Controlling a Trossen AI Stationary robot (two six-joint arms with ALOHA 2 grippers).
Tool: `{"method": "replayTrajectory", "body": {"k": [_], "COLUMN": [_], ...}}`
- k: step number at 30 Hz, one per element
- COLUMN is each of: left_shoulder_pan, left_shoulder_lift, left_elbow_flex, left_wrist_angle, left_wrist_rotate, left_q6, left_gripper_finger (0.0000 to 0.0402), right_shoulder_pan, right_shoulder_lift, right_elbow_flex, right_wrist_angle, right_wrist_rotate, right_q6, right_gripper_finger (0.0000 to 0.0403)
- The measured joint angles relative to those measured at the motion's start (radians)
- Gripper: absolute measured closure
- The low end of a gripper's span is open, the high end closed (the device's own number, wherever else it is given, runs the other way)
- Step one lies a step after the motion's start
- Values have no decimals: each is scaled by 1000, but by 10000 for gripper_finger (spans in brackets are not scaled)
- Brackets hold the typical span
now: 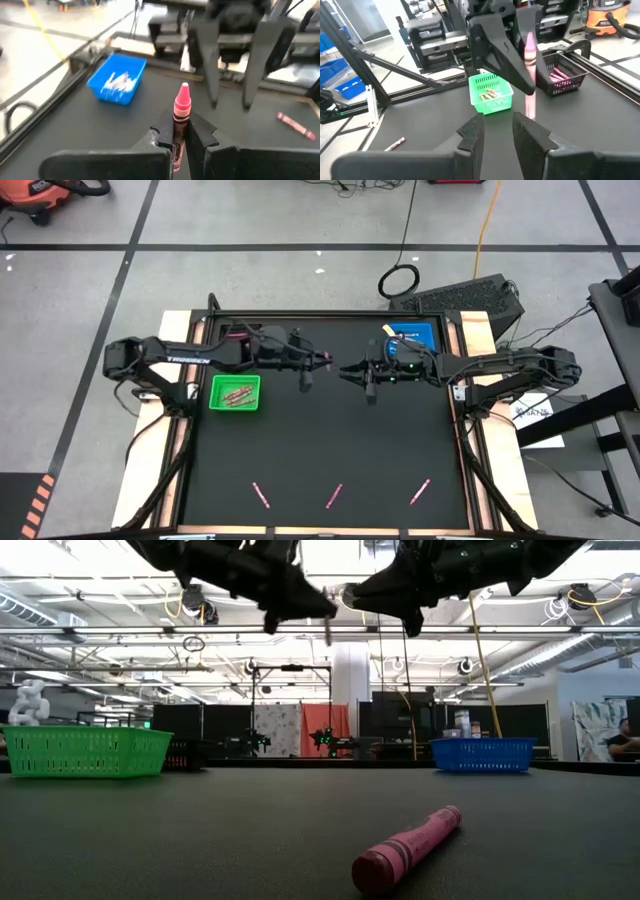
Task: Sort crayons
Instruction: Put the pink crayon into the green bin
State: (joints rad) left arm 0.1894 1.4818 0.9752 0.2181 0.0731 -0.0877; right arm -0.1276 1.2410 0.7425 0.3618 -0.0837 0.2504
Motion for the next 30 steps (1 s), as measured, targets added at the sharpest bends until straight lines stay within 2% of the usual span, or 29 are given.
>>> {"method": "replayTrajectory", "body": {"k": [11, 17, 23, 30], "left_shoulder_pan": [101, 164, 236, 338], "left_shoulder_lift": [-142, -206, -241, -241], "left_elbow_flex": [0, 0, 0, 0], "left_wrist_angle": [-443, -636, -772, -838], "left_wrist_rotate": [-43, -117, -158, -161], "left_q6": [69, 134, 206, 257], "left_gripper_finger": [385, 385, 385, 386], "right_shoulder_pan": [-1, -1, -1, -1], "right_shoulder_lift": [0, 0, 0, 0], "right_elbow_flex": [0, 0, 0, 0], "right_wrist_angle": [0, -1, -16, -31], "right_wrist_rotate": [2, 4, 4, 4], "right_q6": [-1, -3, -4, -3], "right_gripper_finger": [314, 314, 314, 314]}}
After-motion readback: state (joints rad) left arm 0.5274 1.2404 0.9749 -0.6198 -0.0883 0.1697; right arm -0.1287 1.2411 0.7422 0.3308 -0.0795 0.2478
